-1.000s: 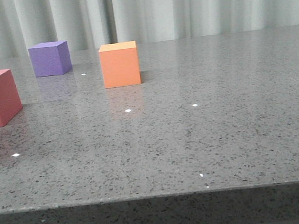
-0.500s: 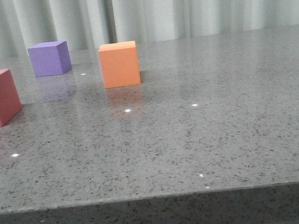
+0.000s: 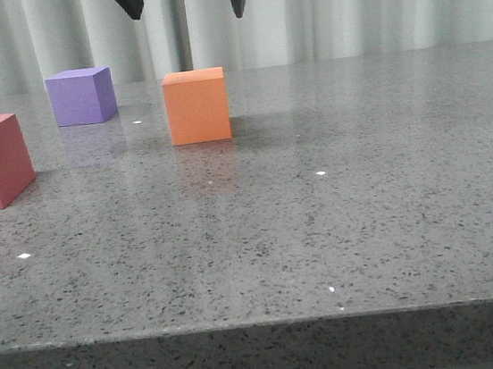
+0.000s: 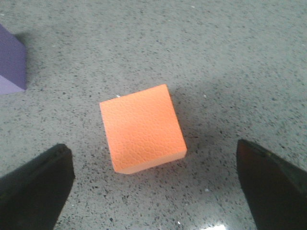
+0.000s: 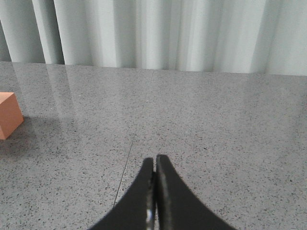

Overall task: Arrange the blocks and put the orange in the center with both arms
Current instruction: 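Lower the left gripper over the orange cube and close on it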

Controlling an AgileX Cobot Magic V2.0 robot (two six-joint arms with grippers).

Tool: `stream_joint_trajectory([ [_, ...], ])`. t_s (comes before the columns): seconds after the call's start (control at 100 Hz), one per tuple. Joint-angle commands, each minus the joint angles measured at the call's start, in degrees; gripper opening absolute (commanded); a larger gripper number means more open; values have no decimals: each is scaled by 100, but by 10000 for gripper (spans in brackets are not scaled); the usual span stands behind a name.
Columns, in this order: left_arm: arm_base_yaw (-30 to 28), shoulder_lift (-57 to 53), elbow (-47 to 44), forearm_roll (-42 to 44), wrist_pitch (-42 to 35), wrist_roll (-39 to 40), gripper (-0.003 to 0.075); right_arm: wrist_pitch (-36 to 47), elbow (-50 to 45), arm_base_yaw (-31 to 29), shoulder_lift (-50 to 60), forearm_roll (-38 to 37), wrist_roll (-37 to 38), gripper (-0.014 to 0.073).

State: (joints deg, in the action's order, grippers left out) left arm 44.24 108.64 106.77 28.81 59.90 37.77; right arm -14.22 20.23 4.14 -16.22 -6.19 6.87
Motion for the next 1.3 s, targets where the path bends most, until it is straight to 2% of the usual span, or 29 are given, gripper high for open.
stream_joint_trajectory([
  [0.0,42,-245,209,316,-196,269,648,480,144,-33,-41,-90,-38,-68],
  [0.38,-105,89,209,305,-465,723,648,480,144,-33,-41,-90,-38,-68],
  [0.61,-325,194,209,48,-523,724,648,480,144,-33,-41,-90,-38,-68],
  [1.17,-326,688,209,-220,-698,724,648,480,144,-33,-41,-90,-38,-68],
  [1.29,-326,700,209,-220,-686,724,589,480,144,-33,-41,-90,-38,-68],
])
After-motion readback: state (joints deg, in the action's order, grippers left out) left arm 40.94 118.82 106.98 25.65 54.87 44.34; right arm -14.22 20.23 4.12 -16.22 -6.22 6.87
